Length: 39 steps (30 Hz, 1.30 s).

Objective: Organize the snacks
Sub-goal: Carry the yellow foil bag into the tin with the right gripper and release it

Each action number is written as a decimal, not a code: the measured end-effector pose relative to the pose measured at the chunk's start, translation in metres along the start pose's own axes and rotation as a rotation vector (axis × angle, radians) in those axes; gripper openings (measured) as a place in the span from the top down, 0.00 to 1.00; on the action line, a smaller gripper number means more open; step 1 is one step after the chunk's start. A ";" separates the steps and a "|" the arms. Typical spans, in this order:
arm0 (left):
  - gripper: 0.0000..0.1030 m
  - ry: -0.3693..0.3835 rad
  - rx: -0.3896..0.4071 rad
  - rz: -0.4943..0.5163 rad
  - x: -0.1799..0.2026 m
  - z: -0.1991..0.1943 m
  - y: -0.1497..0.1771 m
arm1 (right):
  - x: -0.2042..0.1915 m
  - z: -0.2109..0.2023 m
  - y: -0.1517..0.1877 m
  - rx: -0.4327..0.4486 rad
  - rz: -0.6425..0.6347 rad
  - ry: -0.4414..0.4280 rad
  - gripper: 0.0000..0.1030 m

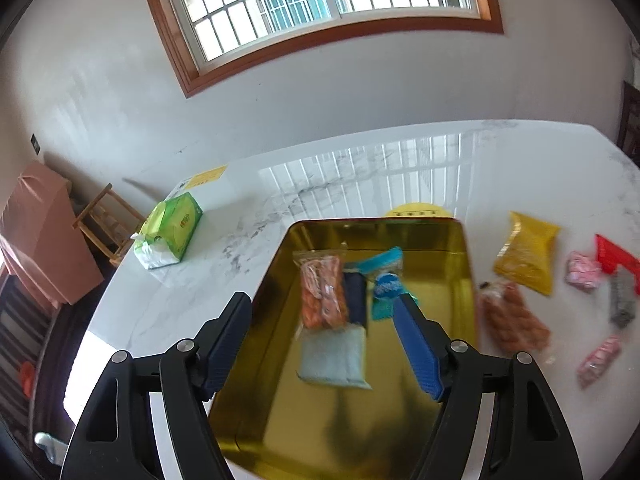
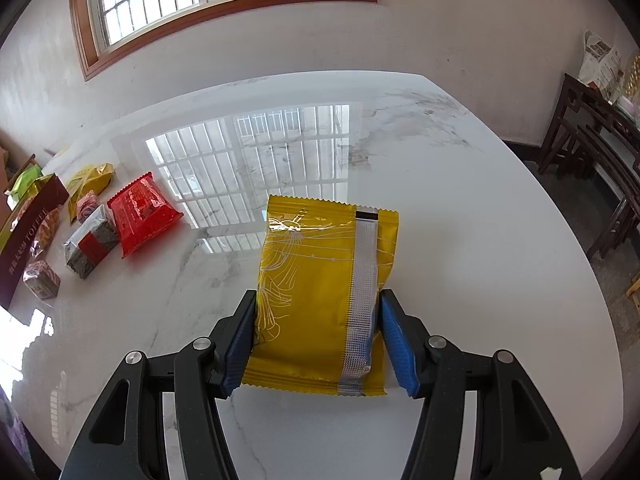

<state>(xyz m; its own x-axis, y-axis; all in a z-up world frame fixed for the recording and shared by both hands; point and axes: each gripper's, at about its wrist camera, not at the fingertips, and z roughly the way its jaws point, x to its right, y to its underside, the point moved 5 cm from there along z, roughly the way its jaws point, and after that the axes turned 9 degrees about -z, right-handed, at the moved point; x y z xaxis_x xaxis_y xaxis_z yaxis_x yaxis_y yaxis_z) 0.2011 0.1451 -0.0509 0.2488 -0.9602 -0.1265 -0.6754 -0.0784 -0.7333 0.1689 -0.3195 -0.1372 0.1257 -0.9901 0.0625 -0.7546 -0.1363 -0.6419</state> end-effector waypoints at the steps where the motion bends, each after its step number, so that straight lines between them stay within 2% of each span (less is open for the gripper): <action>1: 0.28 0.002 0.001 -0.003 0.000 -0.004 0.002 | 0.001 -0.001 0.000 0.000 0.005 0.001 0.46; 10: 0.27 -0.004 0.021 0.030 0.011 -0.041 0.020 | -0.012 -0.012 0.000 0.012 0.024 -0.026 0.46; 18: 0.27 0.010 0.023 0.025 0.014 -0.060 0.033 | -0.050 -0.041 -0.028 0.070 -0.032 -0.078 0.46; 24: 0.27 0.012 0.022 0.012 0.010 -0.069 0.040 | -0.114 -0.068 -0.066 0.137 -0.115 -0.185 0.46; 29: 0.27 -0.008 0.030 -0.008 0.000 -0.074 0.043 | -0.189 -0.086 -0.100 0.181 -0.193 -0.322 0.46; 34: 0.26 -0.023 0.029 -0.040 -0.015 -0.078 0.048 | -0.268 -0.086 -0.125 0.170 -0.257 -0.457 0.46; 39: 0.26 -0.045 0.023 -0.074 -0.036 -0.077 0.054 | -0.332 -0.073 -0.136 0.135 -0.314 -0.525 0.46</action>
<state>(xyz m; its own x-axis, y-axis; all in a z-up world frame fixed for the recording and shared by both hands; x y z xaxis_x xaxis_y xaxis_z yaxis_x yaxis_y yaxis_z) 0.1021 0.1543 -0.0342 0.3282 -0.9392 -0.1009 -0.6379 -0.1416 -0.7570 0.1827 0.0252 -0.0147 0.6539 -0.7503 -0.0977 -0.5463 -0.3788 -0.7470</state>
